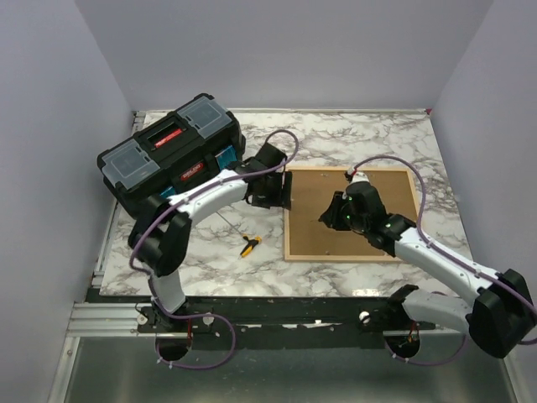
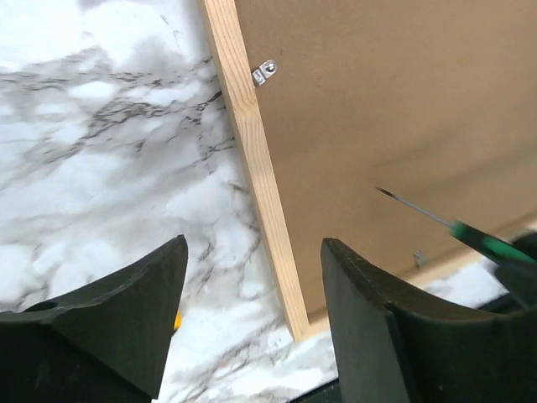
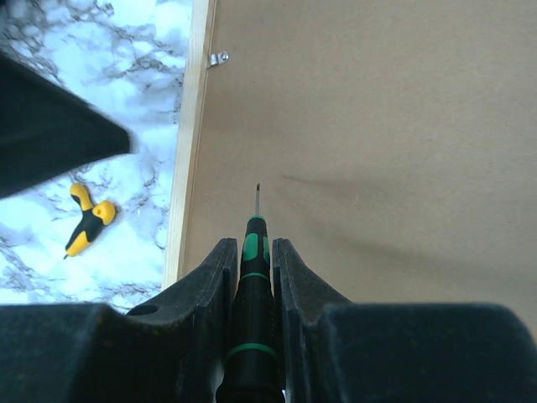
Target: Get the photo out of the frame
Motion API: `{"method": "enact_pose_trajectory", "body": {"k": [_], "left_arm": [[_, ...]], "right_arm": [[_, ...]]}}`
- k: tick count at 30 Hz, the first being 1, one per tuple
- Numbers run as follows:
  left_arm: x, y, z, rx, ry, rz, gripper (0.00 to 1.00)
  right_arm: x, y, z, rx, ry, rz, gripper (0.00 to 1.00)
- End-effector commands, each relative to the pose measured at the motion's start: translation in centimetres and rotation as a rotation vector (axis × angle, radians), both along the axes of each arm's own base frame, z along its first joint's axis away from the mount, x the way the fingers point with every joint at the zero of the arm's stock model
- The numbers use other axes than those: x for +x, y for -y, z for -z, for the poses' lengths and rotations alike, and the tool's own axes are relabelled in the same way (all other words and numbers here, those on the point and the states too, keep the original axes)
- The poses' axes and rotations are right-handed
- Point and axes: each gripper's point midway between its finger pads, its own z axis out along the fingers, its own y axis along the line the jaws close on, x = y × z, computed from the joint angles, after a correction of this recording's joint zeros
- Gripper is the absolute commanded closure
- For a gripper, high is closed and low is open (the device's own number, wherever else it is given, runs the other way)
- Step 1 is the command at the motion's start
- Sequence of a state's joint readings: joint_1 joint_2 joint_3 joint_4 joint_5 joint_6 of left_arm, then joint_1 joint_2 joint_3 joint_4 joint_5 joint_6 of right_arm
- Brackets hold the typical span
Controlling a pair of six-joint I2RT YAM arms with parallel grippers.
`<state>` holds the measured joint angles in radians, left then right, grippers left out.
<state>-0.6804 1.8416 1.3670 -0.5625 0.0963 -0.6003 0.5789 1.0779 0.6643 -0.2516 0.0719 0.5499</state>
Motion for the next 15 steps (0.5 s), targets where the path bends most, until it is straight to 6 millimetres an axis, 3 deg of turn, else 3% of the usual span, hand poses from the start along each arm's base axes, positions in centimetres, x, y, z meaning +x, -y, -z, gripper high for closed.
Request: {"method": "enact_pose_trajectory", "body": {"k": [1, 6, 9, 12, 15], "left_arm": [[-0.7, -2.2, -9.2, -0.141, 0.181, 0.072, 0.29], [-0.5, -6.0, -17.9, -0.207, 0.420, 0.078, 0.21], [-0.1, -8.1, -21.6, -0.209, 0.556, 0.067, 0.18], [0.4, -9.4, -23.7, -0.209, 0.652, 0.040, 0.17], [0.5, -10.1, -23.7, -0.212, 0.728, 0.018, 0.17]], "right_arm": [[2.5, -2.0, -1.3, 0.017, 0.074, 0.031, 0.99], [5.4, -3.3, -1.7, -0.002, 0.082, 0.064, 0.99], [7.1, -3.9, -1.7, -0.018, 0.103, 0.082, 0.99], [8.4, -5.1, -1.1, -0.032, 0.083, 0.068, 0.99], [9.5, -6.0, -0.4, -0.043, 0.062, 0.064, 0.99]]}}
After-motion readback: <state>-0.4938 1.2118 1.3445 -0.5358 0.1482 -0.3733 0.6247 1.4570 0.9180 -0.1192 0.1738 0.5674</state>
